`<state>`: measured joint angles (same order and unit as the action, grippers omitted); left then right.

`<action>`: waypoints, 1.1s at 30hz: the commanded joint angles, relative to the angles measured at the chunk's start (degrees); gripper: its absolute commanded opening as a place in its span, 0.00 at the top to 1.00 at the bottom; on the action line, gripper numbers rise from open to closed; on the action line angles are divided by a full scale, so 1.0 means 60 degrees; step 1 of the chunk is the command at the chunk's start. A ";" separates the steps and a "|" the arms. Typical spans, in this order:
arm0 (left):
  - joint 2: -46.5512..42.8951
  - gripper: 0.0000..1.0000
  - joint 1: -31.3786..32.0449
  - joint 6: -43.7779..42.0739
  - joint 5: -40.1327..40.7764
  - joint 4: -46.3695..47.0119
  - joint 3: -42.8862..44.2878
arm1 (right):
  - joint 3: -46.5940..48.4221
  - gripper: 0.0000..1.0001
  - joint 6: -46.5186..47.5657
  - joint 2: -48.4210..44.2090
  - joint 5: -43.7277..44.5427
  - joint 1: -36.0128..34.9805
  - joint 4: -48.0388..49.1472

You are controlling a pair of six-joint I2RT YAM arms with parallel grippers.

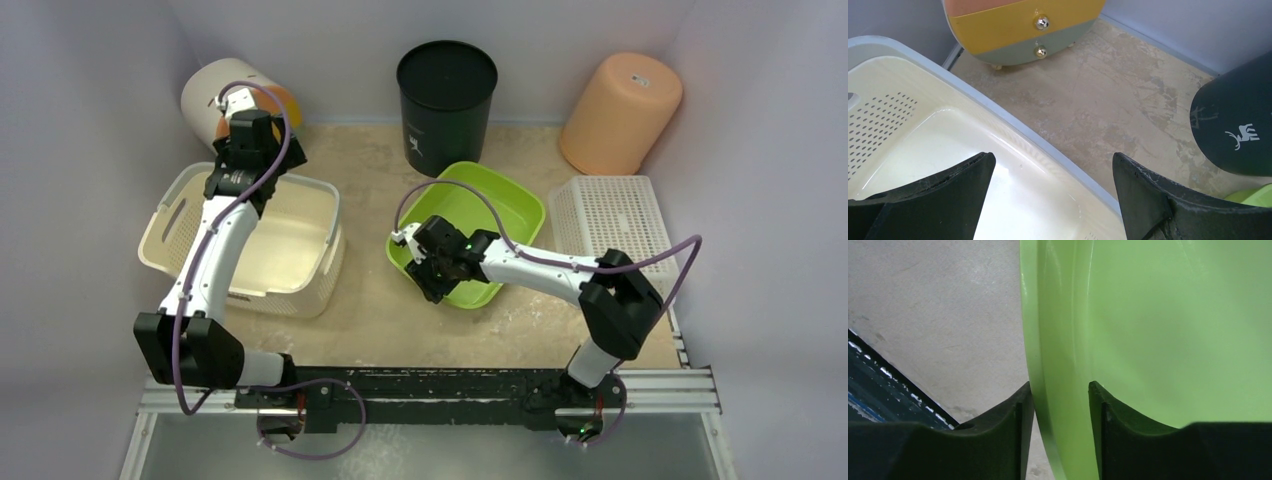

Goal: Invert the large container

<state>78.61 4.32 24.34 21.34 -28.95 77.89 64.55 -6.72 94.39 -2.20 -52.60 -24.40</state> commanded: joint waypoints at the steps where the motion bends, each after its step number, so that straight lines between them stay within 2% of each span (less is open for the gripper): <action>1: -0.0428 0.11 0.0061 -0.0203 0.0193 0.0114 0.0020 | -0.0031 0.59 -0.0096 0.0117 0.0239 -0.0006 0.0223; 6: -0.0578 0.11 0.0057 -0.0204 0.0274 0.0083 0.0011 | 0.0600 0.85 -0.0076 0.0279 0.0352 0.0004 -0.0229; 8: -0.0667 0.11 0.0052 -0.0211 0.0315 0.0088 0.0003 | 0.1096 0.91 -0.0022 0.0234 0.0325 -0.0008 -0.0438; 11: -0.0741 0.11 0.0051 -0.0226 0.0402 0.0079 0.0047 | 0.2250 0.92 0.0037 -0.0032 -0.0328 -0.0001 -0.1116; 16: -0.0738 0.11 0.0045 -0.0318 0.0507 0.0024 0.0274 | 0.5303 0.92 0.0282 -0.0335 -0.1740 0.0090 -0.1816; 21: -0.0694 0.11 0.0042 -0.0367 0.0534 0.0011 0.0483 | 0.6983 0.90 -0.0114 -0.0475 -0.3267 0.0659 -0.1494; 24: -0.0654 0.11 0.0041 -0.0420 0.0543 -0.0042 0.0590 | 0.6730 0.90 -0.1003 -0.0883 -0.4904 0.1577 -0.0370; 27: -0.0633 0.11 0.0042 -0.0502 0.0586 -0.0110 0.0697 | 0.5478 0.91 -0.2285 -0.1465 -0.6299 0.2700 0.1363; 33: -0.0632 0.11 0.0042 -0.0583 0.0673 -0.0141 0.0752 | 0.3186 0.91 -0.4981 -0.1918 -0.8056 0.3588 0.4762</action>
<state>75.50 4.32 22.70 24.21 -30.30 79.66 89.49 -23.99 84.36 -39.64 -31.73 -15.11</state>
